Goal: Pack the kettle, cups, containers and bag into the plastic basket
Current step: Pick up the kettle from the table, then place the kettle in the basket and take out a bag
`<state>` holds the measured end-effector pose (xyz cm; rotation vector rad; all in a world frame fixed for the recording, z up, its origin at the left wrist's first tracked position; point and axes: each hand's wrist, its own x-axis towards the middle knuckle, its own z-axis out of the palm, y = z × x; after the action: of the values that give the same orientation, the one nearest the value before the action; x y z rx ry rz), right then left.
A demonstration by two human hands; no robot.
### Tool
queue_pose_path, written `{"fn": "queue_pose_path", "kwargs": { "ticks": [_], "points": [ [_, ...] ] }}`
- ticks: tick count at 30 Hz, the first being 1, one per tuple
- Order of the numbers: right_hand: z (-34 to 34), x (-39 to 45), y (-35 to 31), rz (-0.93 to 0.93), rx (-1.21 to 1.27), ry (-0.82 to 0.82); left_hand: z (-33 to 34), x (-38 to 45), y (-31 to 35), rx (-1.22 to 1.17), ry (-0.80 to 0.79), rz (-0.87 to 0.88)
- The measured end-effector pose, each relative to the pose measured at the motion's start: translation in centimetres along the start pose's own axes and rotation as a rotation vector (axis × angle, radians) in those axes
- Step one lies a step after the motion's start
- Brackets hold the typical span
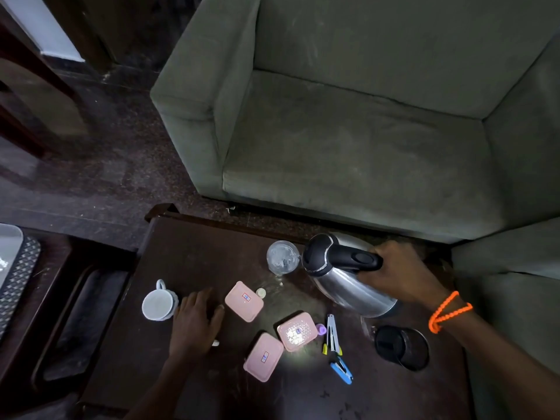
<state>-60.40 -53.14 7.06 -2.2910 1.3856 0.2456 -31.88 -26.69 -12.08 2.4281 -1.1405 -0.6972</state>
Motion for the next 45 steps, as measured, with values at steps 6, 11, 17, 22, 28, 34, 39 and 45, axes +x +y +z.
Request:
{"fn": "queue_pose_path", "kwargs": {
  "ticks": [6,11,17,22,28,34,39,45],
  "points": [
    [1.8,-1.8,3.4,0.025,0.355,0.024,-0.3,0.1,0.5,-0.001,0.017,0.025],
    [1.2,-2.6,5.2,0.040,0.524,0.041,-0.7,0.2,1.0,0.010,0.012,0.045],
    [-3.5,-3.3,0.6,-0.114,0.687,0.057,-1.9,0.3,2.1,-0.019,0.069,0.024],
    [-5.5,-2.2,-6.3,-0.252,0.794,0.046,-4.7,1.1,2.2,-0.073,0.155,0.021],
    [-2.1,1.4,-18.0,-0.381,0.978,-0.086,-12.1,1.9,-0.2,-0.212,0.387,-0.076],
    [4.2,4.2,-33.6,-0.458,1.055,-0.197,-21.8,0.4,-7.7,-0.323,0.644,-0.168],
    [9.0,5.0,-46.9,-0.534,1.071,-0.229,-28.1,-1.4,-16.3,-0.412,0.854,-0.450],
    [13.8,5.6,-59.4,-0.584,1.039,-0.295,-32.4,-2.3,-24.3,-0.713,0.818,-0.550]
  ]
}}
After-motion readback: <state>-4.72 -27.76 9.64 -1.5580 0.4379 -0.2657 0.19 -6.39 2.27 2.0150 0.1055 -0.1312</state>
